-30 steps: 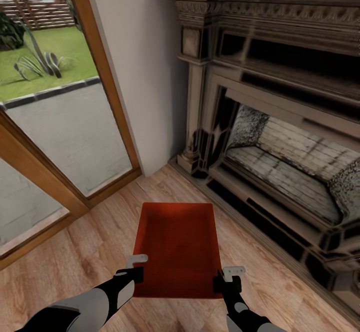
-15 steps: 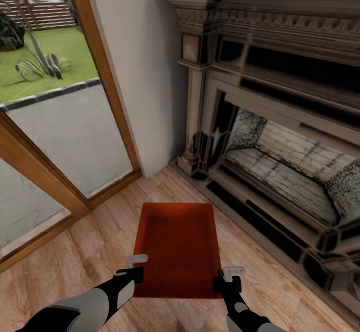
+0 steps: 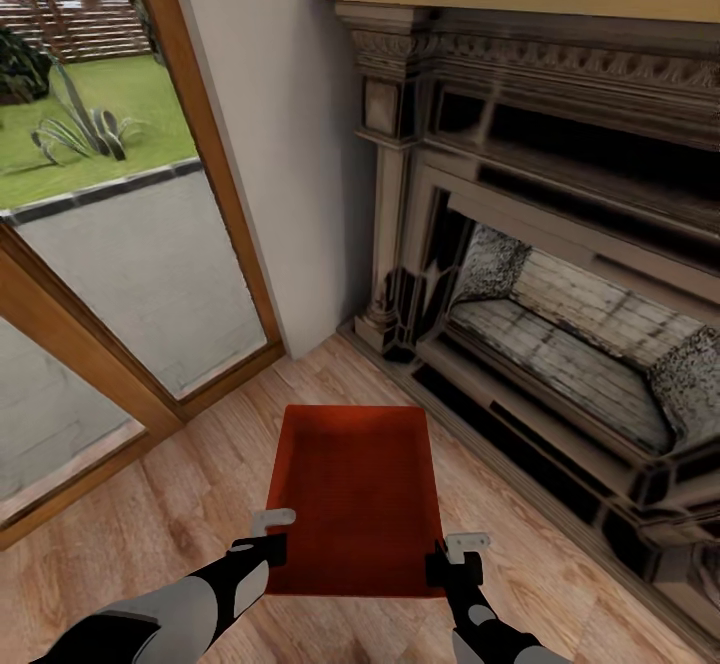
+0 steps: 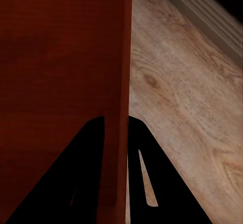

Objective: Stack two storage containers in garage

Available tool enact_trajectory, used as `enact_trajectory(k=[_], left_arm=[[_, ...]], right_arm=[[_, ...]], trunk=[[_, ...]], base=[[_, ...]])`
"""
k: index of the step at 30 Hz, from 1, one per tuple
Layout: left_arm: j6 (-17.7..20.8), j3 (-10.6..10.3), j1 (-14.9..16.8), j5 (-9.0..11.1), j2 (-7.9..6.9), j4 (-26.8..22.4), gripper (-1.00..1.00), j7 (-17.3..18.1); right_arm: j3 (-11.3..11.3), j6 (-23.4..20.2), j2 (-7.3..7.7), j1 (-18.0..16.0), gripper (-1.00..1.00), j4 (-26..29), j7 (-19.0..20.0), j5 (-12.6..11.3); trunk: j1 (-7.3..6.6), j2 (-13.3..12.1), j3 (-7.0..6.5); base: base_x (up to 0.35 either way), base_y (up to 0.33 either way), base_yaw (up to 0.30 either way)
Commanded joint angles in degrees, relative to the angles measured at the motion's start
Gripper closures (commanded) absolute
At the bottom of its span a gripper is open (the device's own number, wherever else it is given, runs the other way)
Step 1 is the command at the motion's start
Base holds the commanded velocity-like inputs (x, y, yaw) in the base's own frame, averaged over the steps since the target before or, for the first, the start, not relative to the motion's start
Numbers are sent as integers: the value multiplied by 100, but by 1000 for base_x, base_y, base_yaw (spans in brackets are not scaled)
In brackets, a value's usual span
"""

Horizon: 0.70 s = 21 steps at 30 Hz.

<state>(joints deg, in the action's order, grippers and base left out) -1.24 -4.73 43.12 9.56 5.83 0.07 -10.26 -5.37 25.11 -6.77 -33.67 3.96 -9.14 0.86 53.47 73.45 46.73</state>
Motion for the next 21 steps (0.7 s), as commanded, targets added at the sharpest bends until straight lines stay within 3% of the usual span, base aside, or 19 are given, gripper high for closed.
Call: enact_trajectory(k=[1, 21], left_arm=[[-17, 0, 3, 49, -48, 1, 100, -81], [-17, -2, 3, 49, -47, 2, 100, -85]], right_arm=[[164, 15, -9, -6, 100, -1, -68, -28], [159, 59, -35, 4, 100, -1, -70, -34]], trunk=[[-23, -39, -15], [-462, -842, -374]], base=[[0, 0, 0], [0, 0, 0]])
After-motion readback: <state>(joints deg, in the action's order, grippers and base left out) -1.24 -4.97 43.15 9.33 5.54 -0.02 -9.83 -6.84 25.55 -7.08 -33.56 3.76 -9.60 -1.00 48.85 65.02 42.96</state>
